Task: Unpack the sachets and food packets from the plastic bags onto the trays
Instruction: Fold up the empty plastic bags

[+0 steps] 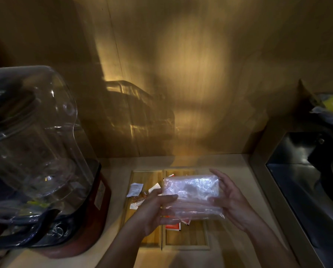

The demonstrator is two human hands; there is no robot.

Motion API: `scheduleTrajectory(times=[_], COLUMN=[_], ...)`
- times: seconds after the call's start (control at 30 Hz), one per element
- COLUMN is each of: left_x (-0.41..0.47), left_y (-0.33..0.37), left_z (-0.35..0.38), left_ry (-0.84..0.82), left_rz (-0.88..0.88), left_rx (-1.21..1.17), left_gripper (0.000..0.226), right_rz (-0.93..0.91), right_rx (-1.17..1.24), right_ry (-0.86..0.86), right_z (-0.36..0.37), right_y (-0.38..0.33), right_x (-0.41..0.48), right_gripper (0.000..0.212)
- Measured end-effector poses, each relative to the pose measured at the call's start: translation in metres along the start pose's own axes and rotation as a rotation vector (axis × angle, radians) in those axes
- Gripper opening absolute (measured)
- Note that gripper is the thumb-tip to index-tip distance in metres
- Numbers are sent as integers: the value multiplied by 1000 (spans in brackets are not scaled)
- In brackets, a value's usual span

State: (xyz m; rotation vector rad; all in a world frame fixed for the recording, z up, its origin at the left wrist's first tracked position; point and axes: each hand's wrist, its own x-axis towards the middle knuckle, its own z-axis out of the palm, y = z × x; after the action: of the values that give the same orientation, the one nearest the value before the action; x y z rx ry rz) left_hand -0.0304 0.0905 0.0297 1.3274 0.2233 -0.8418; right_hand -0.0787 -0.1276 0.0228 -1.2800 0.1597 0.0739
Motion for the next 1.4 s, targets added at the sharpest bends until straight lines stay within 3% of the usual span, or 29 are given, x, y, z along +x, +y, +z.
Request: scheduleTrajectory(times=[0.1, 0.2, 0.27, 0.37, 0.47, 0.67, 0.83, 1.1, 1.4], left_x=[2, 4, 6, 3, -10, -56, -103, -179, -229], left_y=[-2, -6, -10, -22, -38, -77, -109, -163, -235], left_z=[-3, -5, -6, -7, -13, -47, -85, -153, -210], left_ry=[7, 86, 134, 228, 340, 602, 731, 849, 1275], left_rz=[39, 116, 160, 212, 248, 250, 247, 219, 185], left_rx=[22, 46, 68, 76, -6, -198, -300, -415, -388], left_gripper=[22, 13, 11, 11, 12, 12, 15, 9, 22], right_rz=[16, 79, 105, 165, 203, 271, 324, 369, 305], right_rx=[48, 74, 62, 24, -15, -296, -412, -477, -756], right_ry=[-33, -17, -19, 5, 0, -244, -300, -322, -495], right_z=[-11, -13, -10, -5, 11, 78, 139, 233, 317], right_y=[13, 28, 35, 44, 54, 77, 97, 137, 211], right_x=[7, 16, 19, 24, 31, 29, 11, -38, -76], right_gripper=[103, 102, 80, 28, 14, 10, 6, 18, 18])
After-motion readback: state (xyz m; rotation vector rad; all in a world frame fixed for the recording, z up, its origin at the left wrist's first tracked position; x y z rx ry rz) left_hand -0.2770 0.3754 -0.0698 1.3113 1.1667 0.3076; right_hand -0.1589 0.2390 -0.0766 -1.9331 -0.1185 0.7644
